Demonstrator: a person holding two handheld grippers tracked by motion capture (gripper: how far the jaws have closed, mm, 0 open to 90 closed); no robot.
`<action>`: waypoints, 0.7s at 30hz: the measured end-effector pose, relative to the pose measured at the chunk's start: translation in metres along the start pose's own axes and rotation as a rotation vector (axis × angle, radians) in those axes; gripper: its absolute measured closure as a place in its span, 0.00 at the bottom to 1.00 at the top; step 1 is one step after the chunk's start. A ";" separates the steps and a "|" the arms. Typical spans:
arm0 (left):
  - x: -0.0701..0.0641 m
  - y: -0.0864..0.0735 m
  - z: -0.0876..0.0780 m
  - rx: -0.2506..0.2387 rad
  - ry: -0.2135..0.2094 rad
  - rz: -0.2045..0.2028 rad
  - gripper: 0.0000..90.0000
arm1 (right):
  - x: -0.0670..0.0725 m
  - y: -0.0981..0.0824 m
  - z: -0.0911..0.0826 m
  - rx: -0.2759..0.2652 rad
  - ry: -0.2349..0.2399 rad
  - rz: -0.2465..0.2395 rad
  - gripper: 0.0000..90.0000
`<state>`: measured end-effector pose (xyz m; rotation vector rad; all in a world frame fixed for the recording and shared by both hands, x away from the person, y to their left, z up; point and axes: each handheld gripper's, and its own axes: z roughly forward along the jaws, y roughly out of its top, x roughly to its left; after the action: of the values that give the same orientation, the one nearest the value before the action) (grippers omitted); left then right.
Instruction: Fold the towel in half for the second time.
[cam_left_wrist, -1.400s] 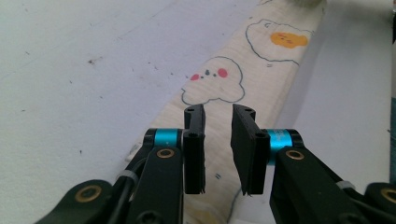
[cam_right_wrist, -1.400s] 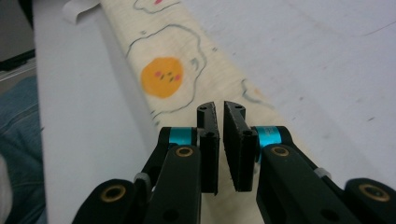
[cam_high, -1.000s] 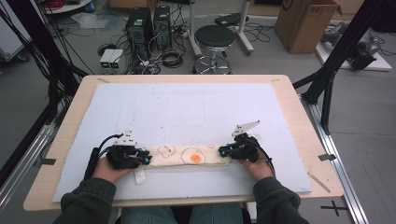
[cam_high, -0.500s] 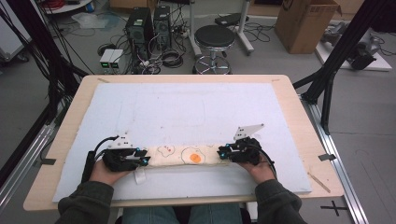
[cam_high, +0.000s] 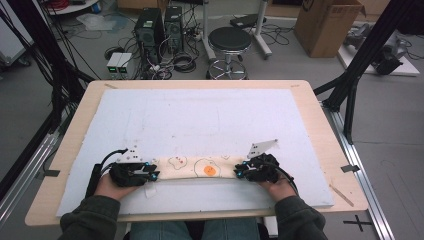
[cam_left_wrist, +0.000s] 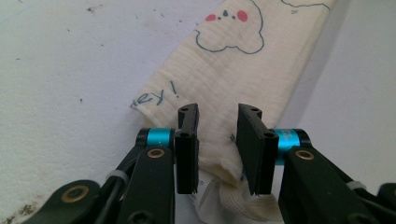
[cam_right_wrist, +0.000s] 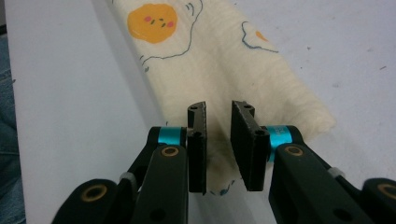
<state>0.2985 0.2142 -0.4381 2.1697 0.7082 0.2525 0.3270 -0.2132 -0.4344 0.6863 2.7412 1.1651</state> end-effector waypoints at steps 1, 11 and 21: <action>0.000 0.000 0.000 -0.002 0.001 0.002 0.76 | 0.000 0.000 0.000 -0.001 0.001 0.008 0.84; 0.003 0.008 -0.013 -0.086 0.000 -0.044 0.60 | -0.006 0.009 -0.011 -0.109 0.029 0.067 0.62; 0.022 0.017 -0.010 -0.100 0.048 -0.135 0.45 | -0.033 0.020 -0.014 -0.082 -0.040 0.157 0.45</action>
<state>0.3193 0.2244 -0.4200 2.0173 0.8480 0.2639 0.3605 -0.2253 -0.4135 0.9176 2.6305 1.2711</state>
